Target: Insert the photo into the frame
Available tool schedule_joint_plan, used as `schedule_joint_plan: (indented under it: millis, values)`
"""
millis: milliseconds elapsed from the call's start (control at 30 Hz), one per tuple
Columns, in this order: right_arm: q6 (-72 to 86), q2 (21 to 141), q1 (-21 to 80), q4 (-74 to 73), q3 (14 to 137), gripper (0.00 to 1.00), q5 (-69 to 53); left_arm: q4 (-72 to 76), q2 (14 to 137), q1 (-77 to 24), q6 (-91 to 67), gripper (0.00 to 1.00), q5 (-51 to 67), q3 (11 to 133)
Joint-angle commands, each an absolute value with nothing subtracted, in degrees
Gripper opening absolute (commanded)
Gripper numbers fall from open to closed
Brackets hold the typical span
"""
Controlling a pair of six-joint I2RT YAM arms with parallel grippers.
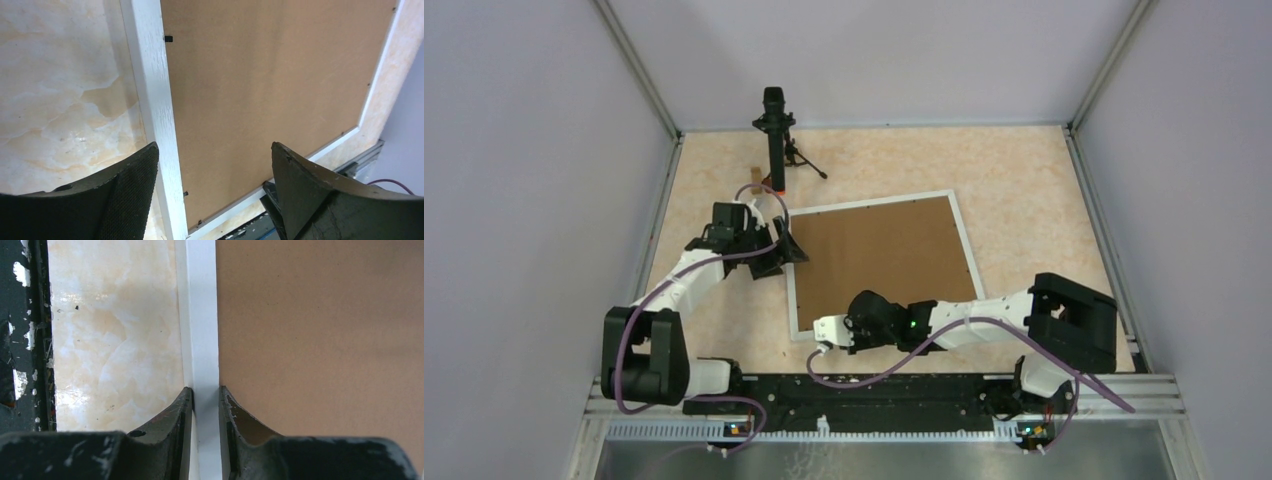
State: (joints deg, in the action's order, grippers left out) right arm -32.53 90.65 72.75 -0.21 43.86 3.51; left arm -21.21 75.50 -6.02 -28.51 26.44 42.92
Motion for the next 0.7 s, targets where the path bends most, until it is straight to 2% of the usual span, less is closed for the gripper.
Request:
schedule_joint_plan:
  millis: [0,267,667]
  values:
    - [-29.9,89.6,73.2,-0.6,42.8,0.0,8.1,-17.6,74.1,-2.9,-30.4,0.86,33.0,42.2]
    - [-26.7,81.7,69.5,-0.4,42.1,0.0,4.7,-14.2,71.0,1.7,-34.1,0.88,44.4,38.4]
    - [-27.3,76.4,64.9,-0.4,41.8,0.0,0.9,3.3,69.3,2.5,-43.3,0.9,54.8,20.7]
